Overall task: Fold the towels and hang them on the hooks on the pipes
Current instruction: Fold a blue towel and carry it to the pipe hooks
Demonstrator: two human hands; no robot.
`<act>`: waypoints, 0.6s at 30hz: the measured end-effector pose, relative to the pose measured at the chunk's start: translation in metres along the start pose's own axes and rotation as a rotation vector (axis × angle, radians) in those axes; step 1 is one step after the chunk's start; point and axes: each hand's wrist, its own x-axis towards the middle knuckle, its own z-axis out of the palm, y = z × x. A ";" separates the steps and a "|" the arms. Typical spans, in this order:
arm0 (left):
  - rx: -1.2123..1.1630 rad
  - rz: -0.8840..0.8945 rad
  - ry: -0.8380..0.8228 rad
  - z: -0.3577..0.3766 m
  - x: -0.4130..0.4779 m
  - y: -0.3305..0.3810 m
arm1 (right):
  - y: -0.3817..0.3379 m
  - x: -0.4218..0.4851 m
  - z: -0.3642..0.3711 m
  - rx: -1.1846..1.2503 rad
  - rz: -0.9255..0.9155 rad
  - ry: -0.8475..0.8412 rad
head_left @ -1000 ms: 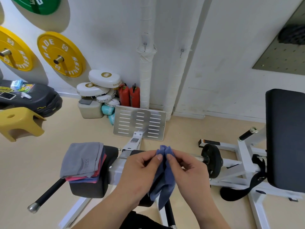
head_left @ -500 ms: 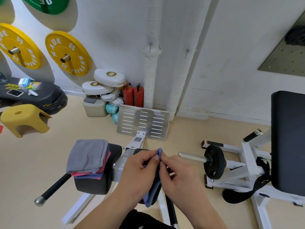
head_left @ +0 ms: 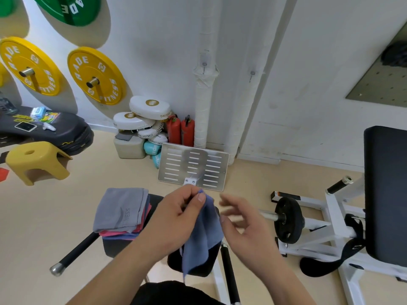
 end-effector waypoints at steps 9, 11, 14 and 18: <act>-0.002 0.303 -0.033 -0.048 0.008 0.050 | -0.025 0.037 -0.035 -0.075 -0.147 -0.412; -0.069 0.292 -0.030 -0.053 0.008 0.053 | -0.023 0.035 -0.033 -0.040 -0.184 -0.404; -0.070 0.290 -0.086 -0.049 0.008 0.052 | -0.025 0.034 -0.025 0.145 -0.139 -0.371; 0.001 0.288 -0.011 -0.037 0.008 0.044 | -0.024 0.035 -0.019 0.060 -0.101 -0.456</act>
